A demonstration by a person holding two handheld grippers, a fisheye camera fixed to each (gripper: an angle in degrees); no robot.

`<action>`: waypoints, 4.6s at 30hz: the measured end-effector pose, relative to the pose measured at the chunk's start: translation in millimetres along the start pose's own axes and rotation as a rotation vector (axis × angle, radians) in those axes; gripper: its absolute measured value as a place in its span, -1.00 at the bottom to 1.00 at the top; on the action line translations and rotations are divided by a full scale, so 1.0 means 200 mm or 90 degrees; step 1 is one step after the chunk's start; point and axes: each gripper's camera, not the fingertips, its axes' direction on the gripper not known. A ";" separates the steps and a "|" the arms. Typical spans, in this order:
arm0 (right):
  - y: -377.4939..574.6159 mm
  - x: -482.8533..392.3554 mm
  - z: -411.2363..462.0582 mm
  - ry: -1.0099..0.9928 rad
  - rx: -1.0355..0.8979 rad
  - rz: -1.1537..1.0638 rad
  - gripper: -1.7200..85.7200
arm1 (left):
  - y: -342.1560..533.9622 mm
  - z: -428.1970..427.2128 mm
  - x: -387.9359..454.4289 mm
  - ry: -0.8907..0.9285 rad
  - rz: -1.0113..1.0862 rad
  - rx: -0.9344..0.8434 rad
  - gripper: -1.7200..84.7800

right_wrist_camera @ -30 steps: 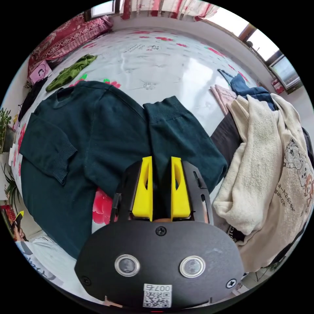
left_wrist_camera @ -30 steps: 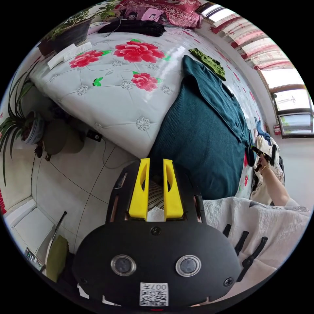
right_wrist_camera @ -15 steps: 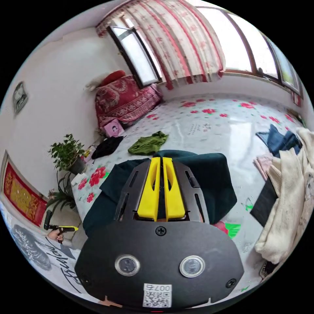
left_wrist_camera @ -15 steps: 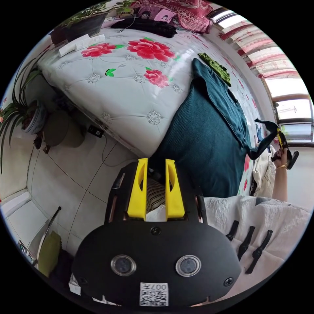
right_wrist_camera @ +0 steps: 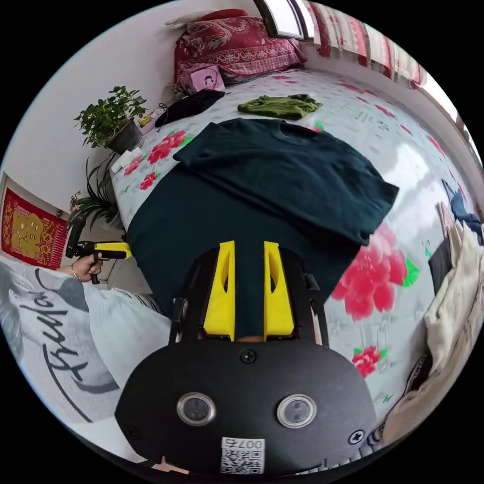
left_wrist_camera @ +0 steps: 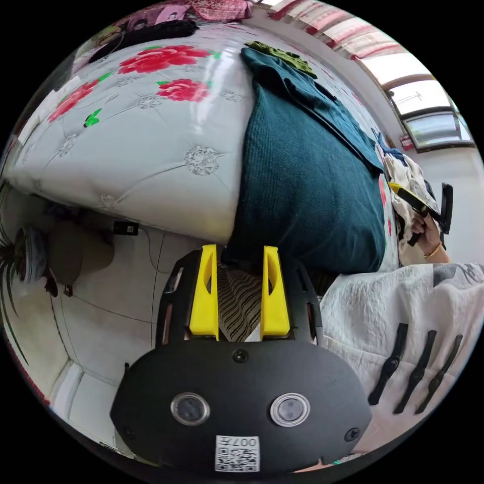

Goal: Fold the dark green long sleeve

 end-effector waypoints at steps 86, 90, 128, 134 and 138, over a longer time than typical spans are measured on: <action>-0.66 0.82 -0.48 -0.132 0.084 -0.006 -0.84 | -1.14 -0.69 0.00 0.182 -0.252 0.196 -0.76; -0.84 0.23 -0.43 -0.168 0.051 -0.242 -0.86 | -1.05 -0.65 -0.05 0.246 -0.277 0.189 -0.73; -1.07 1.17 -0.25 -0.748 0.355 0.306 -0.89 | -2.26 -1.28 -0.03 0.482 0.078 0.207 -0.88; -1.29 0.96 -0.33 -0.574 0.460 0.345 -0.89 | -2.89 -1.30 0.05 0.282 0.044 0.181 -0.83; -1.33 0.87 -0.02 -0.366 0.266 0.266 -0.88 | -2.81 -0.89 0.05 0.134 -0.073 0.140 -0.73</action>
